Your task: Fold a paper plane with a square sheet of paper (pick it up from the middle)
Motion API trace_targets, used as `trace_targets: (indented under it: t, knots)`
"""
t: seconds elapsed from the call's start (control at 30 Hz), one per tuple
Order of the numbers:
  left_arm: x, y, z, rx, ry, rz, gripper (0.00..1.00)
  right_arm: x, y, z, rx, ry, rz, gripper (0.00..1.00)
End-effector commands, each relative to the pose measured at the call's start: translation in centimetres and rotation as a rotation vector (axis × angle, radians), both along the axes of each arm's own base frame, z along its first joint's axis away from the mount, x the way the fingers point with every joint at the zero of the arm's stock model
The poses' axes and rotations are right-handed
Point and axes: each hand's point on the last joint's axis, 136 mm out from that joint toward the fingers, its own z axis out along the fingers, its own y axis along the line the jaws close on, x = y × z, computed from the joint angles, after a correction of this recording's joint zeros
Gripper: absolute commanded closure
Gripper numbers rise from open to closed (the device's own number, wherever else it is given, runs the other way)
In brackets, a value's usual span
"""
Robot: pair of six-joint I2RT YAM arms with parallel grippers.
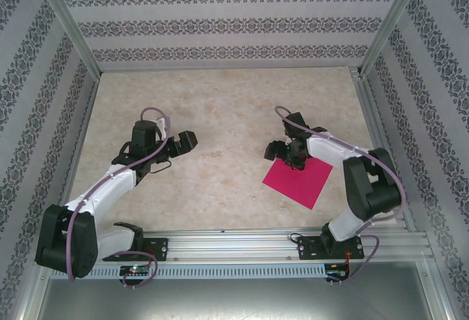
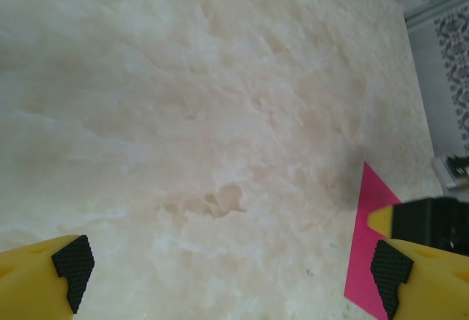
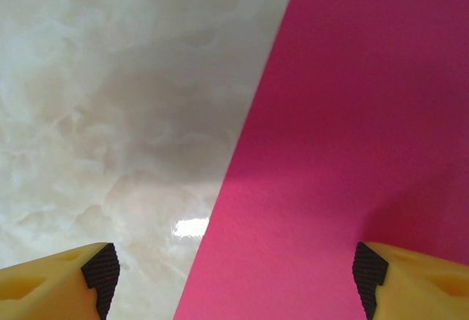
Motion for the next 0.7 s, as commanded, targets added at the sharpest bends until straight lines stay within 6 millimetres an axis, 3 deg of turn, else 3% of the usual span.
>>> trace_targets:
  t: [0.0, 0.4, 0.67]
  knots:
    - [-0.3, -0.5, -0.2, 0.049, 0.01, -0.036, 0.0, -0.3, 2.0, -1.0, -0.011, 0.036, 0.102, 0.18]
    - [-1.1, -2.3, -1.3, 0.052, 0.026, -0.094, 0.0, 0.1, 12.3, -3.1, 0.007, 0.052, 0.289, 0.19]
    - [-1.2, -2.8, -1.2, 0.062, 0.02, -0.108, 0.0, 1.3, 19.0, -1.4, 0.137, -0.006, 0.507, 0.23]
